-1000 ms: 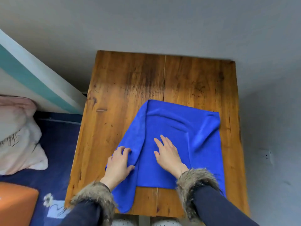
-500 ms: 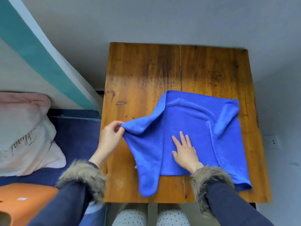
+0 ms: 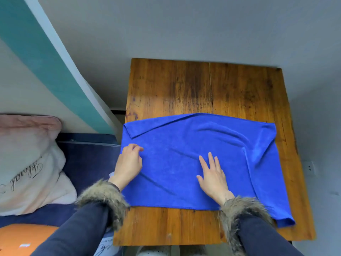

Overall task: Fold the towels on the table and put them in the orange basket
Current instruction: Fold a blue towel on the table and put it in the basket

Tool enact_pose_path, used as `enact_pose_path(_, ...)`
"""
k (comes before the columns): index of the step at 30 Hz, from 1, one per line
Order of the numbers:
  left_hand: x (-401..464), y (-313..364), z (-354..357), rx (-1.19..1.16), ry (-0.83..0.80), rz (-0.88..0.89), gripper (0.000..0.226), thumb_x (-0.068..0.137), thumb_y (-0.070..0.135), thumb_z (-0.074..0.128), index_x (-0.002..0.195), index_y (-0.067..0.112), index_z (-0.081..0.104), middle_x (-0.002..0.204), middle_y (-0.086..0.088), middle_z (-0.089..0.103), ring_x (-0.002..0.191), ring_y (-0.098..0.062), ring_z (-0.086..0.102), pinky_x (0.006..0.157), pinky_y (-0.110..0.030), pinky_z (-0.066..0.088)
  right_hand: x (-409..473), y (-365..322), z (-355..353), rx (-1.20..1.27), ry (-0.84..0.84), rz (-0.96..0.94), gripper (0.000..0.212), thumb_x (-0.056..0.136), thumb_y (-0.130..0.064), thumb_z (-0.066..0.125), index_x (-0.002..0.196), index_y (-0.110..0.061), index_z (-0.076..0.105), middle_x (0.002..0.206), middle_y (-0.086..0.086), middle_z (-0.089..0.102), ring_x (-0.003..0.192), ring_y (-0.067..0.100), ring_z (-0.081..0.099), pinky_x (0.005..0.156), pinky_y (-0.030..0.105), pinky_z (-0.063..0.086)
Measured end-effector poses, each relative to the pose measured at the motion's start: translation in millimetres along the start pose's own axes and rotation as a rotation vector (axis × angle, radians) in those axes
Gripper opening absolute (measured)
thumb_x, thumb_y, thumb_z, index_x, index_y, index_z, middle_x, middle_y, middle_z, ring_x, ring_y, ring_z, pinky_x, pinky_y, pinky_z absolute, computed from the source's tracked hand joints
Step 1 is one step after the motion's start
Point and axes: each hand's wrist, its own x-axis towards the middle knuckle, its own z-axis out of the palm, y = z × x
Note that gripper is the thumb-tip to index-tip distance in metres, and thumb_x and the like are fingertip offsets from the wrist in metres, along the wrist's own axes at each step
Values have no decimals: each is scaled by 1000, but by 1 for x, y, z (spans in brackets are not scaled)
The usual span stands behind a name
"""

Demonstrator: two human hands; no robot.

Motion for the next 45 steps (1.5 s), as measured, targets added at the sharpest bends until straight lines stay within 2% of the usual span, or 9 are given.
enact_pose_path(3, 11, -1, -2, 149, 78, 139, 43, 81, -9, 49, 122, 2, 56, 132, -17, 50, 118, -35, 48, 83, -44, 44, 17, -13, -12, -30, 27, -90, 69, 96, -34, 45, 150, -29, 3, 157, 1, -17, 144, 25, -15, 114, 48, 20)
enact_pose_path(6, 32, 1, -9, 188, 167, 238, 44, 67, -19, 57, 109, -4, 62, 110, -25, 59, 94, -41, 59, 64, -43, 47, 45, -30, -27, -55, 64, -150, 74, 94, -38, 49, 150, -31, 2, 156, -1, -20, 144, 25, -18, 113, 55, 14)
enact_pose_path(12, 64, -9, -5, 112, 115, 116, 29, 85, 4, 59, 114, 5, 58, 119, -15, 49, 105, -35, 45, 84, -44, 43, 74, -48, -19, -97, -34, -134, 106, 77, -51, 67, 146, -37, -12, 152, -2, -32, 140, 30, -28, 107, 67, 9)
enact_pose_path(19, 80, -13, -24, 265, 276, 112, 9, 83, 3, 61, 81, -5, 63, 85, -21, 55, 77, -38, 53, 56, -46, 46, 79, -46, -13, -126, -49, -117, 113, 74, -55, 68, 144, -39, -19, 149, -2, -37, 137, 31, -32, 105, 70, 7)
enact_pose_path(28, 136, 28, -66, 68, 601, 60, 22, 88, 5, 52, 110, 2, 53, 100, -21, 49, 80, -38, 52, 52, -41, 38, 83, -50, -14, -116, -59, -101, 116, 72, -54, 70, 142, -41, -22, 147, -2, -40, 136, 32, -34, 104, 71, 8)
enact_pose_path(32, 110, 33, -18, 187, 449, 329, 31, 78, -1, 63, 109, 1, 59, 104, -24, 56, 89, -41, 58, 70, -47, 48, 84, -49, -12, -111, -50, -106, 117, 71, -55, 70, 141, -43, -23, 147, -3, -40, 136, 31, -35, 104, 71, 7)
enact_pose_path(35, 95, 15, 17, 257, 79, 180, 56, 93, 34, 50, 144, 20, 32, 154, -12, 21, 142, -33, 19, 111, -53, 16, 85, -49, -10, -104, -42, -107, 117, 70, -54, 71, 141, -43, -21, 147, -4, -40, 136, 30, -35, 104, 71, 7)
enact_pose_path(38, 101, -3, 22, 285, -31, 99, 70, 90, 58, 37, 148, 37, 6, 159, 1, -9, 145, -24, -11, 116, -48, -2, 87, -48, -10, -98, -54, -112, 117, 70, -53, 72, 142, -43, -19, 147, -4, -40, 136, 30, -35, 103, 72, 7)
enact_pose_path(45, 78, 33, 22, 233, -49, 135, 68, 93, 50, 41, 149, 32, 8, 158, -2, -9, 145, -26, -9, 116, -49, 3, 74, -34, -12, 15, 19, -193, 94, 84, -48, 60, 149, -32, -5, 153, -2, -30, 143, 24, -22, 111, 61, 3)
